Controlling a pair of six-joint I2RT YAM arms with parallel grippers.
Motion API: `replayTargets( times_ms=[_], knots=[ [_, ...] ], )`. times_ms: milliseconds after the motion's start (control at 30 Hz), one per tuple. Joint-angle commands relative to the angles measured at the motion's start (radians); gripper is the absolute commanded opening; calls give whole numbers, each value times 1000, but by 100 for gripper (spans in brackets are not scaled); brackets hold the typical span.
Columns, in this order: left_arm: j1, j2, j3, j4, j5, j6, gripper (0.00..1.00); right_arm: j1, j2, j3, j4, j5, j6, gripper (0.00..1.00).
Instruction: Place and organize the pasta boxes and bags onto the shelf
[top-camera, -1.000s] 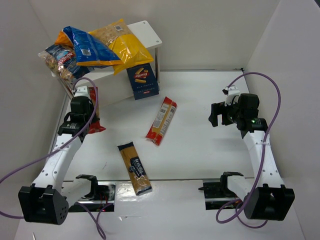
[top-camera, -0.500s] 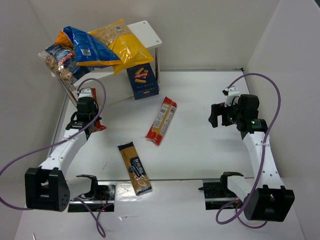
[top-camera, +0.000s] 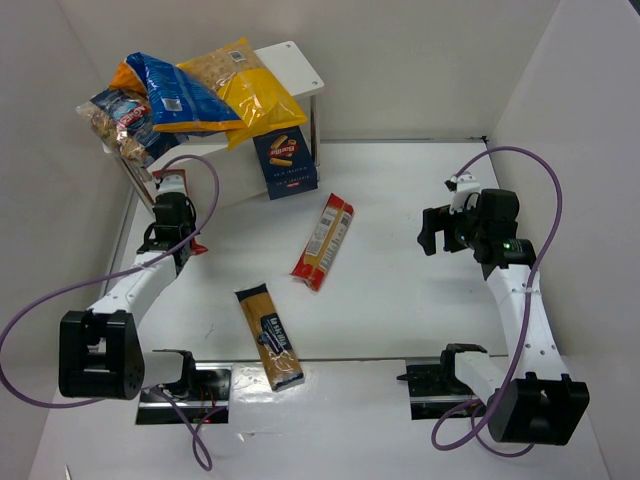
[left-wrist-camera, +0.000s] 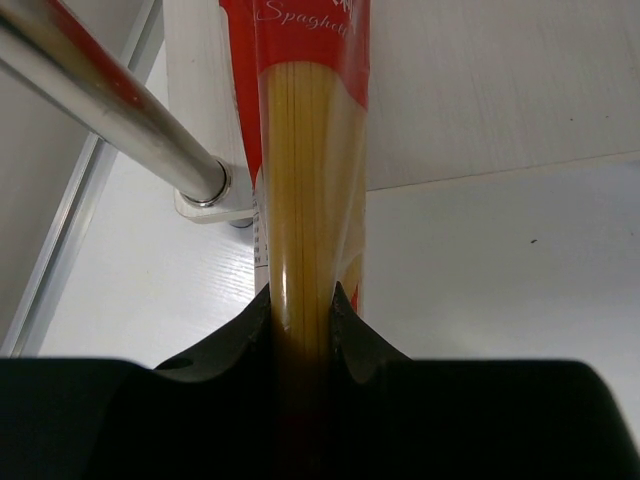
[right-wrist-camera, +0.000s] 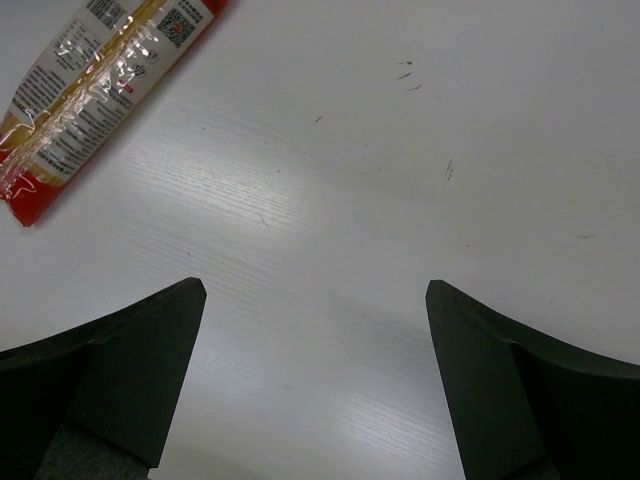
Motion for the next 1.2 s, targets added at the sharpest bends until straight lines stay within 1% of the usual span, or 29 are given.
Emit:
replayTargets(
  times_ms=[0, 133, 333, 500, 700, 1033, 1167],
  knots=[
    [10, -14, -6, 272, -15, 49, 0, 2, -15, -1, 41, 3, -14, 100],
    [33, 13, -6, 293, 7, 60, 0, 2, -14, -1, 41, 3, -14, 100],
    [53, 60, -24, 367, 25, 79, 0, 2, -5, -1, 41, 3, -14, 100],
    [73, 94, -15, 388, 45, 88, 0, 2, 4, -1, 41, 3, -14, 100],
    [93, 143, -4, 440, 58, 131, 0, 2, 13, -1, 41, 3, -23, 100],
    [122, 194, 5, 506, 67, 131, 0, 2, 22, -1, 41, 3, -23, 100],
    [122, 217, 14, 506, 67, 131, 0, 2, 22, -1, 41, 3, -23, 100]
  ],
)
